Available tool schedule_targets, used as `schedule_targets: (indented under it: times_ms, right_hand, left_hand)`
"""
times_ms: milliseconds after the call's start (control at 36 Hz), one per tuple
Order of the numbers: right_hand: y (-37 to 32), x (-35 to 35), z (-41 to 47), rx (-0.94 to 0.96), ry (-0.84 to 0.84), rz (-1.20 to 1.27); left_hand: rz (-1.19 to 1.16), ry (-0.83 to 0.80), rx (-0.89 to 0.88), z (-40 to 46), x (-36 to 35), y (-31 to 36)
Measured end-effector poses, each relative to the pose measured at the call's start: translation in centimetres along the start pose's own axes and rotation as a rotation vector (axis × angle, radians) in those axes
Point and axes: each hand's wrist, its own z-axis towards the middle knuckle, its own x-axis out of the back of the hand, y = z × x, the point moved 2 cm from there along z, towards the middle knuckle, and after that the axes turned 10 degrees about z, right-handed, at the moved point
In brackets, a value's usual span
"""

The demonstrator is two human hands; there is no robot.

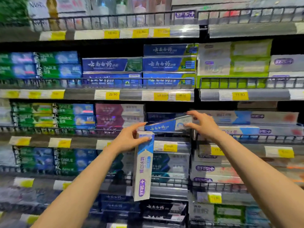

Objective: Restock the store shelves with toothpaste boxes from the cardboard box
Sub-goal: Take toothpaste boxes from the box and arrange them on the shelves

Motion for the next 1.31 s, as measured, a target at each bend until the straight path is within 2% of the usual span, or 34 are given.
schedule_targets:
  times_ms: [83,167,222,306,361,556,750,1139,1306]
  right_hand:
    - [-0.1,0.0,0.2,-0.006,-0.013,-0.277]
    - [-0.3,-0.1,0.4,0.016,-0.013,-0.365]
    - [-0.4,0.1,0.2,0.03,-0.005,-0.23]
    - [-0.9,0.9,-0.3,0.06,0.054,0.127]
    - [-1.3,1.5,-0.4,0.089,0.073,0.198]
    - [-0.6,2.8,-0.9,0.068,0.122,0.265]
    - [-0.6,1.9,-1.1,0.038,0.137,0.324]
    - [-0.2,1.0,-1.1,0.063,0.125,0.291]
    - [0.3,-0.1,-0.6,0.046,0.113,0.282]
  left_hand:
    - [-0.012,0.004,-0.005,0.6,-0.4,-0.4]
    - [-0.032,0.001,0.004,1.2,-0.8,-0.7]
    - [-0.032,0.002,0.0,1.4,-1.0,-0.8]
    - [-0.034,-0.008,-0.005,1.3,-1.2,-0.7]
    - [-0.048,-0.018,-0.004,1.1,-1.3,-0.6]
    - [-0.101,-0.008,-0.002,-0.3,-0.8,-0.6]
    - [-0.035,0.01,-0.005,-0.5,-0.5,-0.7]
    - [0.012,-0.028,-0.065,0.5,-1.1,0.9]
    - [-0.001,-0.039,-0.037,1.0,-1.5,0.9]
